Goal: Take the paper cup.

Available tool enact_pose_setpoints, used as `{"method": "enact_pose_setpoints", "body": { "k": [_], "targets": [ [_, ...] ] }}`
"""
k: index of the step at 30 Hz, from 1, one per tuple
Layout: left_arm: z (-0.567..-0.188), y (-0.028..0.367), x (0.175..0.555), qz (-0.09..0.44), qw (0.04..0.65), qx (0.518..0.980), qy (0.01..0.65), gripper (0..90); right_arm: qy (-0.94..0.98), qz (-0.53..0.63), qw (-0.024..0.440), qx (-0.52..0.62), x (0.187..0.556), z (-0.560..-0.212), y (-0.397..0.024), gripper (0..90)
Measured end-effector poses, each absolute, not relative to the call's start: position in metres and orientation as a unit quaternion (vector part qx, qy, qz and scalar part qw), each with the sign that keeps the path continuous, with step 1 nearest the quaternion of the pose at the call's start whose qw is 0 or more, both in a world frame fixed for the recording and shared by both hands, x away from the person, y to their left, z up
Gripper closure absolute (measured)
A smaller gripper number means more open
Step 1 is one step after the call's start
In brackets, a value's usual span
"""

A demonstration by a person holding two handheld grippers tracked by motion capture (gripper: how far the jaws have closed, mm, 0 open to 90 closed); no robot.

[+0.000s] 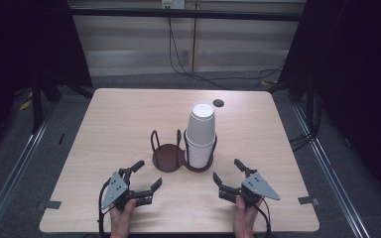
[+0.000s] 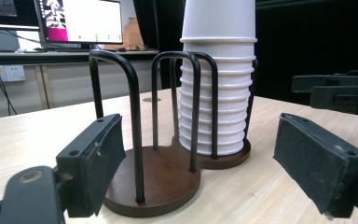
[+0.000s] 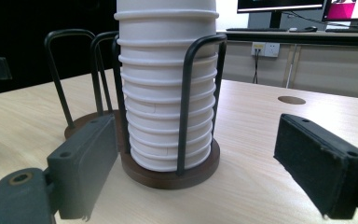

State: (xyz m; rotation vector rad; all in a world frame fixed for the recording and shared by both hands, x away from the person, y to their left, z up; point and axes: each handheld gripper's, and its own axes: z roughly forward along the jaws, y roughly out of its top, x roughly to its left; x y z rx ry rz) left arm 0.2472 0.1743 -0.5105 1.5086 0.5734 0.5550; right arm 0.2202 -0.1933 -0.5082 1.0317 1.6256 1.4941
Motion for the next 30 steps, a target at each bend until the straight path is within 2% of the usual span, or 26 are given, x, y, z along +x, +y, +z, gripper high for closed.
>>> {"method": "enact_pose_setpoints", "body": {
  "k": [13, 15, 20, 30],
  "targets": [
    [-0.51, 0.175, 0.248, 0.242, 0.657, 0.669, 0.249, 15.9, 0.616, 0.558, 0.323, 0.451, 0.226, -0.506, -0.197, 13.3],
    [-0.51, 0.175, 0.248, 0.244, 0.656, 0.67, 0.248, 15.9, 0.615, 0.583, 0.291, 0.444, 0.227, -0.506, -0.2, 13.3],
    [-0.51, 0.174, 0.247, 0.241, 0.658, 0.668, 0.25, 15.9, 0.621, 0.575, 0.288, 0.448, 0.229, -0.504, -0.198, 13.5],
    [-0.51, 0.175, 0.248, 0.242, 0.657, 0.669, 0.249, 15.9, 0.669, 0.57, 0.24, 0.411, 0.235, -0.49, -0.195, 22.2]
  ]
}}
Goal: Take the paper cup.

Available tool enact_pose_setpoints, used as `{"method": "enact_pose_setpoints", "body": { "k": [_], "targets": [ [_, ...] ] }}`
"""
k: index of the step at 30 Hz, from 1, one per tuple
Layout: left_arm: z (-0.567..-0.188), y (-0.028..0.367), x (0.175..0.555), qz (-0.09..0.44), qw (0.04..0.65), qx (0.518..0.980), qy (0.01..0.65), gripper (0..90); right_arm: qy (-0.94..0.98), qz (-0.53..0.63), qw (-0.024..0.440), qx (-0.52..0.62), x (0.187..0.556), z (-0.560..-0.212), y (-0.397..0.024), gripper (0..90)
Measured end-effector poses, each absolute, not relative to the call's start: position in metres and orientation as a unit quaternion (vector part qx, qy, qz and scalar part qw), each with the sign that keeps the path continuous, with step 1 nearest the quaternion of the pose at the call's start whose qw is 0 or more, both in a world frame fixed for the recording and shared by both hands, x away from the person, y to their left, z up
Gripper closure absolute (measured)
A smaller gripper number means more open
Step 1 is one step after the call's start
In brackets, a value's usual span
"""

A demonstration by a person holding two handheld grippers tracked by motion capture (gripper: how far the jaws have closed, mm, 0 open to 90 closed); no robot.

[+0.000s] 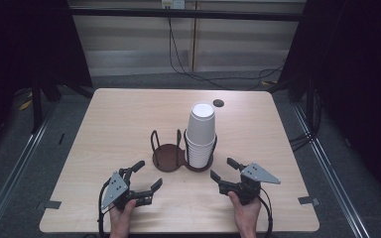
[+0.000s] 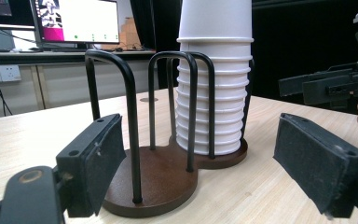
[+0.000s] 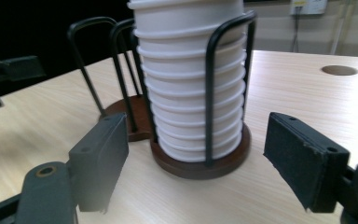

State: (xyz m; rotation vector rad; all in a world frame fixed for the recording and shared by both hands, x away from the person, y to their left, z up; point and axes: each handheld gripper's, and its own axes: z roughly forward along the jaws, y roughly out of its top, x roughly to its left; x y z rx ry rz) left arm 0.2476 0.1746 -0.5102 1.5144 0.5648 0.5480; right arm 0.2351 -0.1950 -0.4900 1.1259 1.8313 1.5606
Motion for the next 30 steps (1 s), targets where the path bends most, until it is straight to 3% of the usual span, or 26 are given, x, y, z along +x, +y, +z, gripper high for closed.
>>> {"method": "enact_pose_setpoints", "body": {
  "k": [7, 10, 15, 17, 19, 30],
  "targets": [
    [-0.51, 0.174, 0.248, 0.241, 0.658, 0.668, 0.25, 15.9, 0.691, 0.566, 0.213, 0.394, 0.237, -0.476, -0.197, 31.8],
    [-0.51, 0.174, 0.247, 0.241, 0.658, 0.668, 0.25, 15.9, 0.694, 0.563, 0.211, 0.397, 0.24, -0.463, -0.199, 26.8],
    [-0.51, 0.175, 0.248, 0.244, 0.656, 0.669, 0.248, 15.8, 0.684, 0.566, 0.208, 0.411, 0.243, -0.452, -0.197, 26.2],
    [-0.51, 0.174, 0.247, 0.241, 0.658, 0.668, 0.25, 15.8, 0.676, 0.597, 0.181, 0.392, 0.247, -0.449, -0.195, 20.3],
    [-0.51, 0.175, 0.248, 0.243, 0.657, 0.669, 0.248, 15.8, 0.689, 0.582, 0.185, 0.389, 0.252, -0.444, -0.189, 16.0],
    [-0.51, 0.175, 0.248, 0.24, 0.658, 0.671, 0.244, 15.8, 0.705, 0.574, 0.175, 0.377, 0.272, -0.407, -0.188, 13.8]
  ]
}}
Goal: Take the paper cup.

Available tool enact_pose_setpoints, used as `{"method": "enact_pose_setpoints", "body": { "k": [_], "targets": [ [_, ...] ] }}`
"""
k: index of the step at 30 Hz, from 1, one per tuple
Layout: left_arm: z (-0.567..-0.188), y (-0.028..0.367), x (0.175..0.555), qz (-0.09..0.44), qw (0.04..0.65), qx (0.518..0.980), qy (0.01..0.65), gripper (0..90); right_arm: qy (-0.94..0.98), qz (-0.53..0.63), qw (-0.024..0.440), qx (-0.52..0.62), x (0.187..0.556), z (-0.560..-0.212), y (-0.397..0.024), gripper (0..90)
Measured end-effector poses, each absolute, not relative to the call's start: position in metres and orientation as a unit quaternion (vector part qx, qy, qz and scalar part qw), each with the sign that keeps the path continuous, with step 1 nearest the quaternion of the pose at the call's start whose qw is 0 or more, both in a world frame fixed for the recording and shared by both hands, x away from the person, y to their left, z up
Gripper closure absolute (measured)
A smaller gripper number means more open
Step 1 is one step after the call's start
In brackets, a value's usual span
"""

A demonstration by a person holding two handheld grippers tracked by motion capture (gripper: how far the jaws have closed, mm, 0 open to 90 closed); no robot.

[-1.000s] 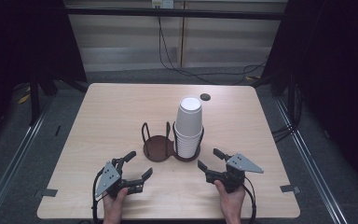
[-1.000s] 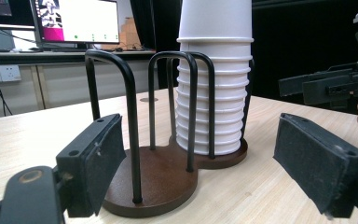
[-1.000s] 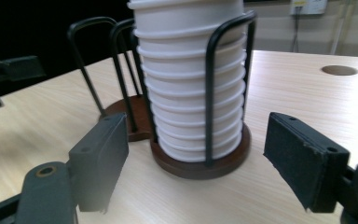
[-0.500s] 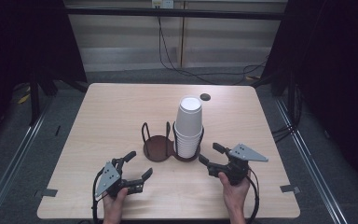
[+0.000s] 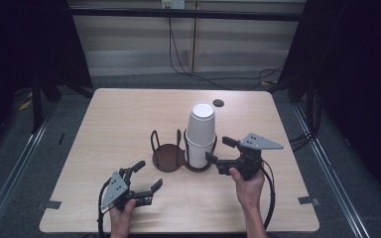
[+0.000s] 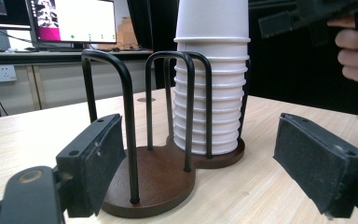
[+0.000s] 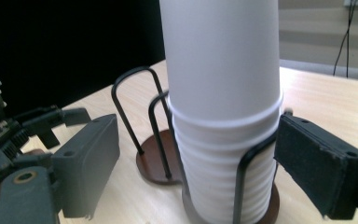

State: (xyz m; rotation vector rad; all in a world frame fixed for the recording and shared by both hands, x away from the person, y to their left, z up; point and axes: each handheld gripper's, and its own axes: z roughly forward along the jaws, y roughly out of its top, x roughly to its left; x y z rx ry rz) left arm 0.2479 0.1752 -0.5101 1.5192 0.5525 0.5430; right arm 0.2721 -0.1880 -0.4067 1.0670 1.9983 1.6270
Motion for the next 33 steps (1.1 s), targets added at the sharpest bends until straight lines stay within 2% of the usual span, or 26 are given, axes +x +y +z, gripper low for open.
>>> {"method": "enact_pose_setpoints", "body": {
  "k": [19, 33],
  "targets": [
    [-0.51, 0.175, 0.248, 0.24, 0.658, 0.671, 0.244, 15.8, 0.747, 0.548, 0.146, 0.348, 0.32, -0.352, -0.181, 13.6],
    [-0.51, 0.174, 0.247, 0.235, 0.66, 0.669, 0.247, 15.9, 0.796, 0.496, 0.123, 0.325, 0.352, -0.334, -0.163, 13.6]
  ]
}}
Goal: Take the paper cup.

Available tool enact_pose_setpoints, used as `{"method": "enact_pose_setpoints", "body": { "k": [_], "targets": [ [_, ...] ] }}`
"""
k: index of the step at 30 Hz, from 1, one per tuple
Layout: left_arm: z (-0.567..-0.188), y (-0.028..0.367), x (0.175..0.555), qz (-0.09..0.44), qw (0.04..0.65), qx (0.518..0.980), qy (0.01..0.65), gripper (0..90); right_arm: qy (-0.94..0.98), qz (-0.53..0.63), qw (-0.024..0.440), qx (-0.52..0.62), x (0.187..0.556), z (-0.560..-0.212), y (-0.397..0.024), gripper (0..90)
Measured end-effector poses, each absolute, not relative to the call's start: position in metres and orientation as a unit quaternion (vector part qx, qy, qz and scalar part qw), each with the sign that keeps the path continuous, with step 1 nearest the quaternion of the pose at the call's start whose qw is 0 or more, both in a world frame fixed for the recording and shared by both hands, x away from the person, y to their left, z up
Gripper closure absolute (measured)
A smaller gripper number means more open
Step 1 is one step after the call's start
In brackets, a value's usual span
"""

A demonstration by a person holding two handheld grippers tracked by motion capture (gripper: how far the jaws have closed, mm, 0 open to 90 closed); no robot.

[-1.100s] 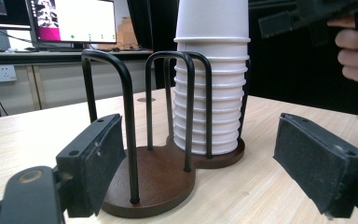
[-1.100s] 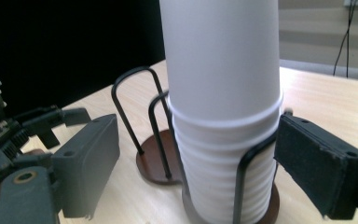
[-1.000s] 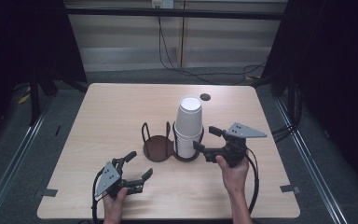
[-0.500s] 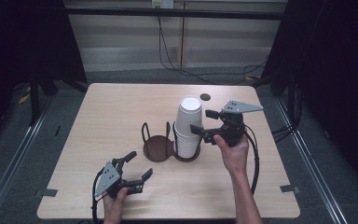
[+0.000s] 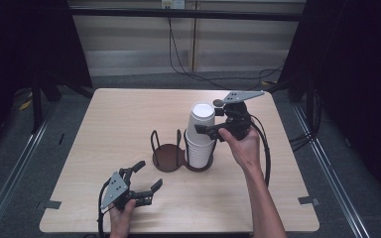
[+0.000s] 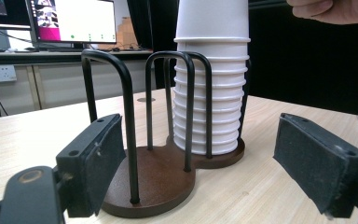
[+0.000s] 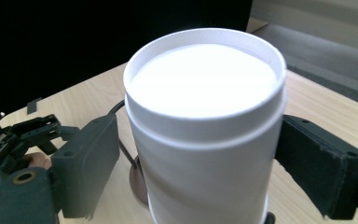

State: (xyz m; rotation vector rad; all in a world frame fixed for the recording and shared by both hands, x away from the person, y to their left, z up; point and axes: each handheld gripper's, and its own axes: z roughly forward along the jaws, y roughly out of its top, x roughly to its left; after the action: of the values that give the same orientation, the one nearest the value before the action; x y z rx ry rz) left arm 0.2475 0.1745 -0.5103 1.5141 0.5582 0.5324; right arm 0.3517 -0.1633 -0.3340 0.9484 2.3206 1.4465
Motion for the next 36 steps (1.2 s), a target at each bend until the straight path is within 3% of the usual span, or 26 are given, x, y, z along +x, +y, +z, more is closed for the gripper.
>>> {"method": "enact_pose_setpoints", "body": {
  "k": [36],
  "targets": [
    [-0.51, 0.175, 0.248, 0.24, 0.658, 0.671, 0.244, 15.8, 0.814, 0.471, 0.129, 0.314, 0.365, -0.322, -0.154, 20.8]
  ]
}}
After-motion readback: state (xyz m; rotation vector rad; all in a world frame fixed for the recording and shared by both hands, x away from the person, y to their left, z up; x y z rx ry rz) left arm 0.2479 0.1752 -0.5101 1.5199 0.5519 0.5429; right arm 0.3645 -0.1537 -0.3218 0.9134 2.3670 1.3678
